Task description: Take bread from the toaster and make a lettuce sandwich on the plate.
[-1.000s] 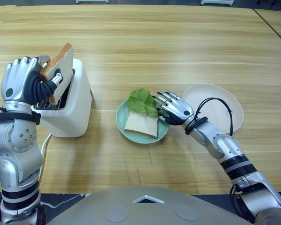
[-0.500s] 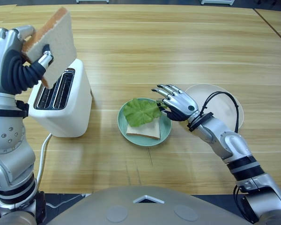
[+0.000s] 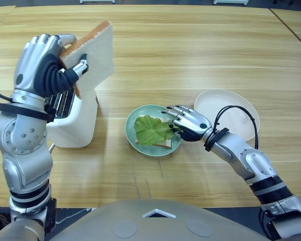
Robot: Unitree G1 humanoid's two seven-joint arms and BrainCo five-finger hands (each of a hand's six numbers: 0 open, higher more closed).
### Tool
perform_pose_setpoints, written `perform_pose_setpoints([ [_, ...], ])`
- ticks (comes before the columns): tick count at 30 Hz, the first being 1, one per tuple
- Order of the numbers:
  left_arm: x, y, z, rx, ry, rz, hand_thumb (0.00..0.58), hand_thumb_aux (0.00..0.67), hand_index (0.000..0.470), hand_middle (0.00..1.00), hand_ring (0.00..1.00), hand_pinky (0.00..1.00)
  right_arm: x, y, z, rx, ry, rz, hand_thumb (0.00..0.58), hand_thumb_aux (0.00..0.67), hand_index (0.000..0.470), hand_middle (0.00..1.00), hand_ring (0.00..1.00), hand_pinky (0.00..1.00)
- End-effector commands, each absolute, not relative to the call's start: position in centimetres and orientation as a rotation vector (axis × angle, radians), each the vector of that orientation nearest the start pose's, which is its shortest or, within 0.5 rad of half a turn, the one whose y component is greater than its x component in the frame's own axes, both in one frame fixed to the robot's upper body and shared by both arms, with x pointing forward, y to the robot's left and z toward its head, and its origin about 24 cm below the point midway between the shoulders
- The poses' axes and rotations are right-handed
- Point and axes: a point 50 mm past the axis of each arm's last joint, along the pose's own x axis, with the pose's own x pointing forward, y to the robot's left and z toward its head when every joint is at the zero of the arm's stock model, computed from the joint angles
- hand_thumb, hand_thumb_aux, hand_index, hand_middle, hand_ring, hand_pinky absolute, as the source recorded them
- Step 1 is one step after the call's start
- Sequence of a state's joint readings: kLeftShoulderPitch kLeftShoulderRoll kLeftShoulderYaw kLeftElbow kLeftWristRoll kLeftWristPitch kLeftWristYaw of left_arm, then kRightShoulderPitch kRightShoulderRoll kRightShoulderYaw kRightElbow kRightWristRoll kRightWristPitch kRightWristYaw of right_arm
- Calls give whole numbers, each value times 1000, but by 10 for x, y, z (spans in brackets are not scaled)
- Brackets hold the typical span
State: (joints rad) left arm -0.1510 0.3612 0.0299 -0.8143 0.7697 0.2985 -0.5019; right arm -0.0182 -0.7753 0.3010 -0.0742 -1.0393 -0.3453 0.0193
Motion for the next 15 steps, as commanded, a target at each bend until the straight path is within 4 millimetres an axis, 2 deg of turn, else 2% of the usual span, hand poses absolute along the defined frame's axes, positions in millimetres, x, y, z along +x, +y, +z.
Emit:
perform_pose_setpoints([
  [1,220,154,208,1086,-418,-138,580,670,470,1000,1000,1000,242,-189,73,-1798,-461,509,0,0,0,0,0,0],
  [8,231,133,188,971,-368,-373,580,670,470,1000,1000,1000,238,-189,106,-1712,-619,362,0,0,0,0,0,0],
  [10,238,123,179,872,-320,-501,580,670,470,1000,1000,1000,233,-201,119,-1700,-657,294,0,0,0,0,0,0],
  [13,260,108,169,688,-220,-706,580,670,470,1000,1000,1000,220,-226,145,-1645,-759,145,0,0,0,0,0,0],
  [15,275,104,165,610,-162,-788,580,670,470,1000,1000,1000,208,-229,153,-1591,-840,135,0,0,0,0,0,0],
])
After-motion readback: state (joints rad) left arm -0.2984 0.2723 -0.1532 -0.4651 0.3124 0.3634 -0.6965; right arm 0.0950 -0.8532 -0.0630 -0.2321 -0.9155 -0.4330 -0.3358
